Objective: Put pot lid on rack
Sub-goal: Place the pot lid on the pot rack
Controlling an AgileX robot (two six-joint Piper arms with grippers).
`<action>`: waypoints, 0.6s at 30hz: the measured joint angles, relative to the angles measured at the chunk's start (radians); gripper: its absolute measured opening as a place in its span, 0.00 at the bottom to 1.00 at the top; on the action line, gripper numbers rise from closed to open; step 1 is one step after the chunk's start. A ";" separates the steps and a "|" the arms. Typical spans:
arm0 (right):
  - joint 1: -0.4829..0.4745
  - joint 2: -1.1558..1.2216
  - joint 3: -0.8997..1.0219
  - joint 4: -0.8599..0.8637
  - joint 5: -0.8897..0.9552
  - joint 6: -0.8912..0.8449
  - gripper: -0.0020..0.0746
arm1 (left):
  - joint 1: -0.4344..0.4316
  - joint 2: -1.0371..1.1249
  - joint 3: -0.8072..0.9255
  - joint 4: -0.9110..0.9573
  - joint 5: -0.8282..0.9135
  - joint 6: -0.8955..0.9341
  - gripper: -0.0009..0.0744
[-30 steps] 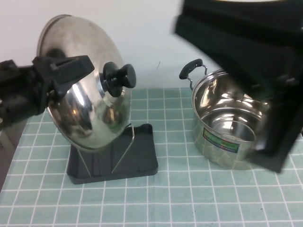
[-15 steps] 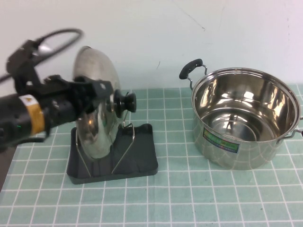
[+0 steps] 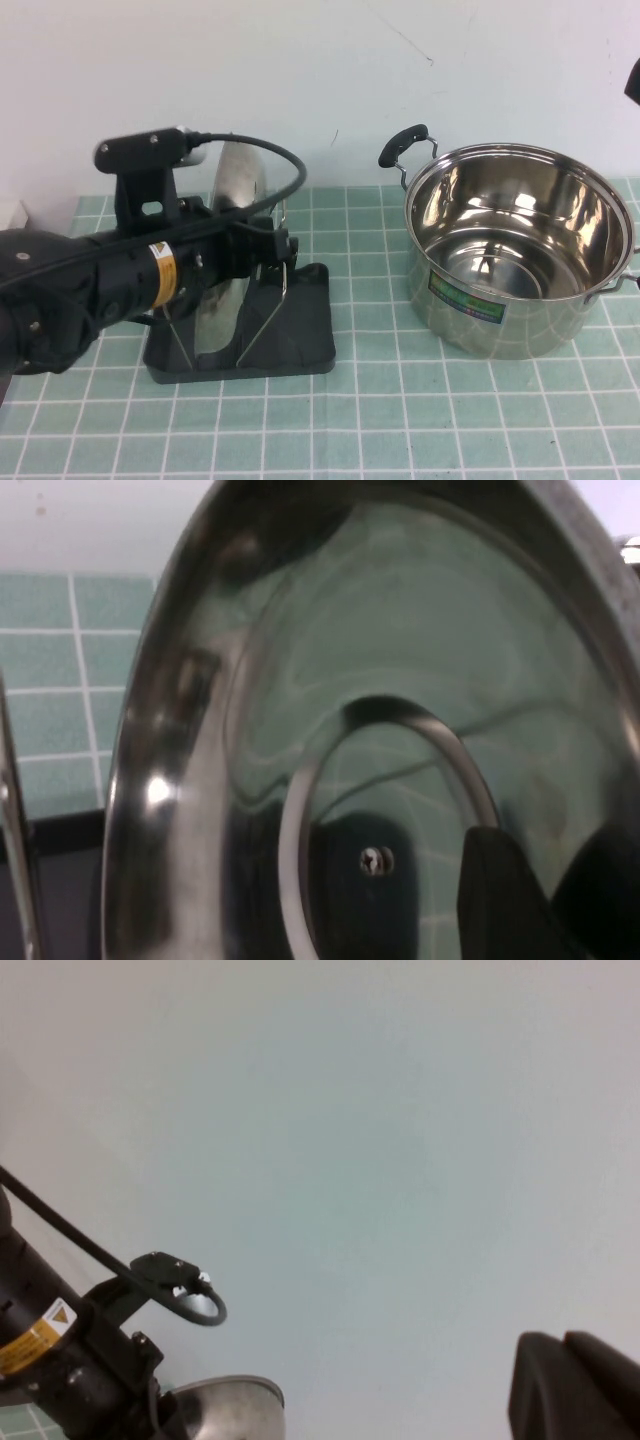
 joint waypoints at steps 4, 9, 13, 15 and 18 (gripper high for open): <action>0.000 0.000 0.000 0.000 0.000 0.000 0.03 | 0.000 0.010 -0.002 0.002 0.002 0.002 0.29; 0.000 0.000 0.000 0.000 0.000 0.000 0.03 | 0.000 0.008 -0.006 0.002 0.011 0.011 0.59; 0.000 0.000 0.000 0.000 0.000 0.000 0.03 | 0.000 0.002 -0.006 0.002 0.059 0.029 0.67; 0.000 0.000 0.000 -0.014 0.000 0.000 0.02 | -0.001 -0.012 -0.006 0.002 0.091 0.055 0.68; 0.000 0.000 0.000 -0.058 0.011 0.000 0.02 | -0.001 -0.058 -0.007 0.002 0.145 0.137 0.68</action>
